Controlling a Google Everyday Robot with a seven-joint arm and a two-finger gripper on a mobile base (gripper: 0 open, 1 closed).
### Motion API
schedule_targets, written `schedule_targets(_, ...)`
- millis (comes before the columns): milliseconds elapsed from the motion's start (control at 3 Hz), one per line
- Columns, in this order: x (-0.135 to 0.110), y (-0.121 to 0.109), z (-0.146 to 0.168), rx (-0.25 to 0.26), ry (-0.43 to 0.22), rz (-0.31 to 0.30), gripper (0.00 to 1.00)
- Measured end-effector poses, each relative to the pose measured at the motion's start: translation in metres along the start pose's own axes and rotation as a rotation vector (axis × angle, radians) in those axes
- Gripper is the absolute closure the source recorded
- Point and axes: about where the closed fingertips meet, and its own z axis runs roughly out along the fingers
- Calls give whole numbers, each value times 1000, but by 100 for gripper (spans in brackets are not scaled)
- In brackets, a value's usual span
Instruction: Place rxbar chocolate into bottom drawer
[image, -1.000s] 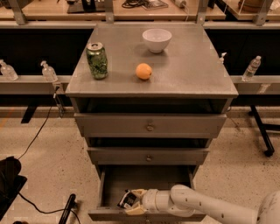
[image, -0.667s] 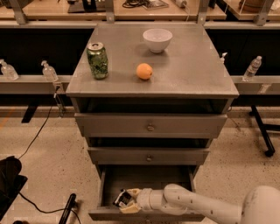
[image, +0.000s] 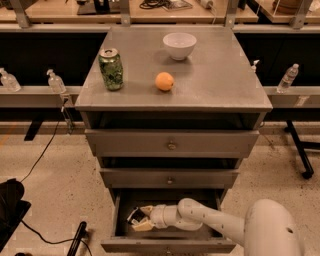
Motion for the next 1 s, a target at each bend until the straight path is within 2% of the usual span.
schedule_targets(333,12,-24,8,18,47,17,88)
schedule_targets(667,33,-41,-1,68,92,48,66)
schedule_targets(1000,33,-39,1,64,92,48,41)
